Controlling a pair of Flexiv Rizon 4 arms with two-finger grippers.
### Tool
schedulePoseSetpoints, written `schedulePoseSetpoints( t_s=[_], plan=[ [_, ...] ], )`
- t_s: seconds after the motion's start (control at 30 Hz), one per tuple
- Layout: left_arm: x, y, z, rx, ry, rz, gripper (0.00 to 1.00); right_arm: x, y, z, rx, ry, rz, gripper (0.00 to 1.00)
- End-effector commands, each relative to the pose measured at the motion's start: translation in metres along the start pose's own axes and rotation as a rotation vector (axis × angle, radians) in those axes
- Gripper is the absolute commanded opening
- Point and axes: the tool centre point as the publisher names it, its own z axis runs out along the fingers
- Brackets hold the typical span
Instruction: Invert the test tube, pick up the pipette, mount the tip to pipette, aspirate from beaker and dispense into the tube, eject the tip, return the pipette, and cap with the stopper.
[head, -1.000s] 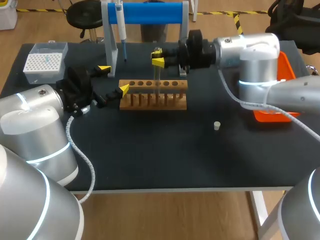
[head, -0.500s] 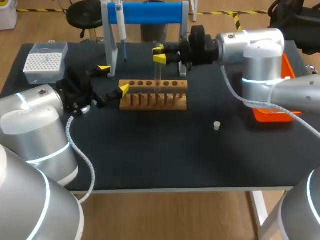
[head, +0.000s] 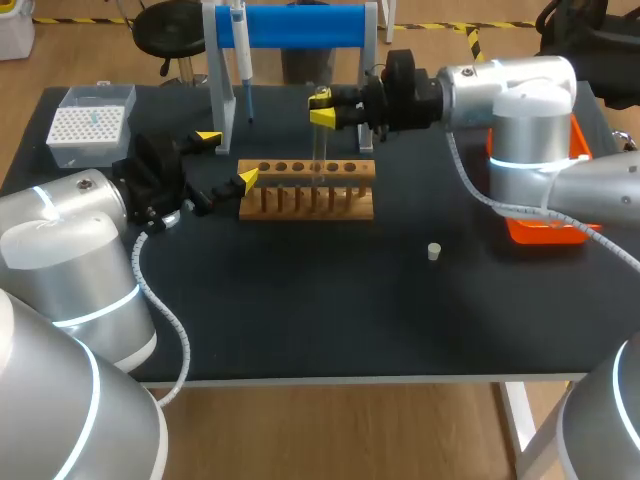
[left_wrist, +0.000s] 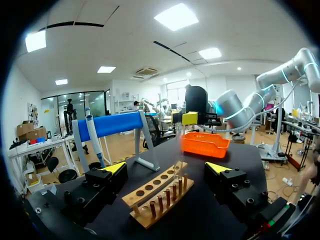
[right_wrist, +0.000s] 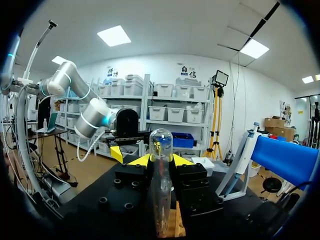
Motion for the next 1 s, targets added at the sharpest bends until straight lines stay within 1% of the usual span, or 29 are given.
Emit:
schedulePoseSetpoints(
  t_s=[0.03,0.2,0.27,0.33,0.43,0.47,0.5,0.53,0.57,0.6,0.63,0.73,0.77,0.8,0.83,0.87,0.9,0.97,1.0],
  plan=[
    [0.002,0.001,0.0,0.002,-0.006,0.001,1.0,0.0,0.0,0.0,0.001,-0.001,0.0,0.0],
    [0.002,0.001,0.0,0.002,-0.006,0.001,1.0,0.0,0.0,0.0,0.001,-0.001,0.0,0.0],
    [0.002,0.001,0.0,0.002,-0.006,0.001,1.0,0.003,0.004,-0.002,-0.004,-0.008,0.061,0.0],
    [0.002,0.001,0.0,0.002,-0.006,0.001,1.0,0.004,0.006,-0.001,-0.008,-0.021,0.169,0.0],
    [0.002,0.001,0.0,0.002,-0.006,0.001,1.0,0.005,0.007,0.0,0.0,-0.033,0.364,0.0],
    [0.002,0.001,0.0,0.002,-0.006,0.001,1.0,0.004,0.007,0.0,0.007,-0.039,0.402,0.0],
    [0.002,0.001,0.0,0.002,-0.006,0.001,1.0,0.002,0.005,0.0,0.037,-0.026,0.493,0.0],
    [0.002,0.001,0.0,0.002,-0.006,0.001,1.0,0.002,0.004,0.0,0.045,-0.024,0.525,0.0],
    [0.002,0.001,0.0,0.002,-0.006,0.001,1.0,0.001,0.002,-0.001,0.072,-0.043,0.567,0.0],
    [0.002,0.001,0.0,0.002,-0.006,0.001,1.0,0.001,0.001,-0.001,0.069,-0.034,0.603,0.0],
    [0.002,0.001,0.0,0.002,-0.006,0.001,1.0,0.001,0.001,-0.003,0.066,-0.048,0.675,0.0],
    [0.002,0.001,0.0,0.002,-0.006,0.001,1.0,-0.003,-0.001,-0.008,0.018,-0.046,0.869,0.0],
    [0.002,0.001,0.0,0.002,-0.006,0.001,1.0,-0.004,-0.002,-0.009,-0.004,-0.039,0.914,0.0],
    [0.002,0.001,0.0,0.002,-0.006,0.001,1.0,-0.006,-0.002,-0.012,-0.053,-0.028,1.026,0.0],
    [0.002,0.001,0.0,0.002,-0.006,0.001,1.0,-0.008,-0.003,-0.013,-0.078,-0.016,1.096,0.0],
    [0.002,0.001,0.0,0.002,-0.006,0.001,1.0,-0.009,-0.003,-0.014,-0.1,-0.007,1.14,0.0],
    [0.002,0.001,0.0,0.002,-0.006,0.001,1.0,-0.01,-0.003,-0.017,-0.142,-0.003,1.226,0.0],
    [0.002,0.001,0.0,0.002,-0.006,0.001,1.0,-0.01,-0.005,-0.019,-0.148,0.01,1.275,0.0],
    [0.002,0.001,0.0,0.002,-0.006,0.001,1.0,-0.01,-0.006,-0.02,-0.164,0.024,1.319,0.0]
  ],
)
